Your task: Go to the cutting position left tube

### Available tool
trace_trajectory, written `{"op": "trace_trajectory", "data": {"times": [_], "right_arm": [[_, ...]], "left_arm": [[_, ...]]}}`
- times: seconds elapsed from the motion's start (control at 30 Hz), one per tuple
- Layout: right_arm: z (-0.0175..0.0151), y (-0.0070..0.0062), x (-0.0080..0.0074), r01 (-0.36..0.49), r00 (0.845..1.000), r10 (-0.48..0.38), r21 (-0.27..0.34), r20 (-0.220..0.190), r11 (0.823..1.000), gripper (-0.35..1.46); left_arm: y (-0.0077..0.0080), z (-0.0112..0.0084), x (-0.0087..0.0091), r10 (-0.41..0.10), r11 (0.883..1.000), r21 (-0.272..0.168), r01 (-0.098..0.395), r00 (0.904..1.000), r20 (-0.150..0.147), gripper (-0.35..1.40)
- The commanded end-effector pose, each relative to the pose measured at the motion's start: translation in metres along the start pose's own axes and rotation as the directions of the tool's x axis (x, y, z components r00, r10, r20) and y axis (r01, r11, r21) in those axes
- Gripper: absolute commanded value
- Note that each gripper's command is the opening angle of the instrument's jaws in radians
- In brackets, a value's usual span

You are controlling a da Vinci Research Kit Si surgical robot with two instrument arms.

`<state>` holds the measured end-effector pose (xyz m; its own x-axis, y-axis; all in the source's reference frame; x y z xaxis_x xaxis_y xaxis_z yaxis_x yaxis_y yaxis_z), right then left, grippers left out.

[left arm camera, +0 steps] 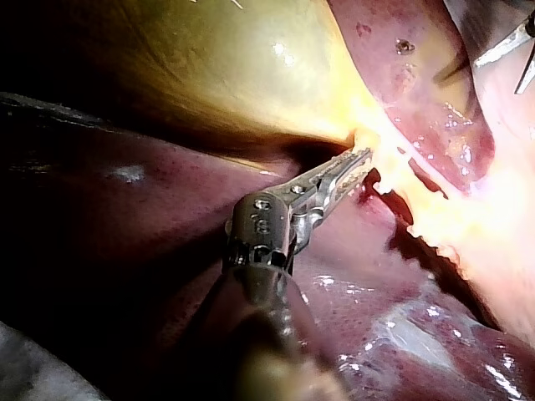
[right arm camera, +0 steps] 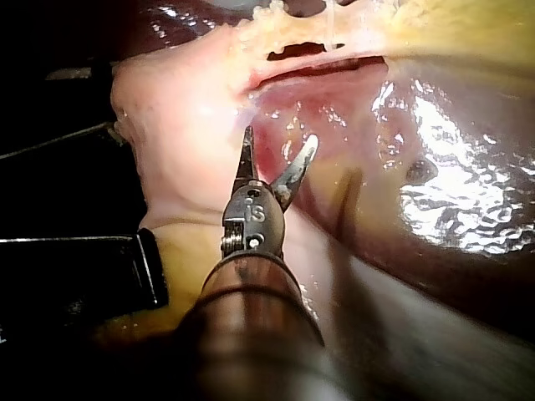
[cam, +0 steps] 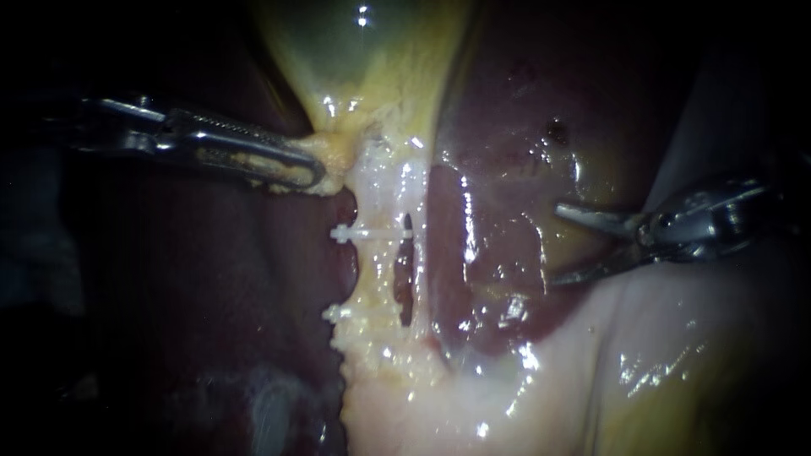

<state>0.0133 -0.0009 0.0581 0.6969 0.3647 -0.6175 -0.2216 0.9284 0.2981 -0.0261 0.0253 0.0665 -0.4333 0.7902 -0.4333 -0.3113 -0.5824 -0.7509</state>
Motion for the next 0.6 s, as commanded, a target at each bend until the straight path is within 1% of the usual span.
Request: {"op": "trace_trajectory", "data": {"times": [0.03, 0.17, 0.2, 0.3, 0.4, 0.47, 0.53, 0.6], "right_arm": [[0.0, 0.0, 0.0, 0.0, 1.0, 0.0, 0.001, 0.0, 1.0, 1.45], [0.0, 0.0, 0.0, 0.0, 1.0, 0.0, 0.0, 0.0, 1.0, 1.45], [0.0, 0.0, 0.0, 0.0, 1.0, 0.0, 0.003, -0.001, 1.0, 1.45], [0.0, 0.0, 0.0, 0.0, 1.0, 0.0, 0.006, -0.002, 1.0, 1.45], [0.0, 0.0, 0.0, 0.0, 1.0, 0.0, 0.006, -0.002, 1.0, 1.45], [0.0, 0.0, 0.0, 0.0, 1.0, 0.0, 0.006, -0.002, 1.0, 1.45], [0.0, 0.0, 0.0, 0.0, 1.0, 0.0, 0.009, -0.003, 1.0, 1.45], [0.0001, 0.0, 0.0, 0.0, 1.0, 0.0, 0.009, -0.002, 1.0, 1.45]], "left_arm": [[0.0, 0.0, 0.0, 0.0, 1.0, 0.0, 0.0, 1.0, 0.0, -0.35], [0.0001, -0.0011, 0.0001, 0.0, 1.0, -0.008, 0.0, 1.0, 0.002, -0.35], [0.0001, -0.0018, 0.0002, -0.001, 1.0, -0.012, 0.001, 1.0, 0.004, -0.35], [0.0002, -0.0038, 0.0006, -0.003, 1.0, -0.004, 0.003, 1.0, -0.001, -0.35], [0.0007, -0.0068, 0.0014, -0.01, 1.0, 0.011, 0.01, 0.9999, -0.01, -0.35], [0.001, -0.0083, 0.0018, -0.015, 1.0, 0.021, 0.015, 0.9998, -0.015, -0.35], [0.0013, -0.0097, 0.0024, -0.027, 0.999, 0.027, 0.027, 0.9993, -0.025, -0.35], [0.0014, -0.0104, 0.0029, -0.02, 0.999, 0.03, 0.021, 0.9993, -0.03, -0.35]]}}
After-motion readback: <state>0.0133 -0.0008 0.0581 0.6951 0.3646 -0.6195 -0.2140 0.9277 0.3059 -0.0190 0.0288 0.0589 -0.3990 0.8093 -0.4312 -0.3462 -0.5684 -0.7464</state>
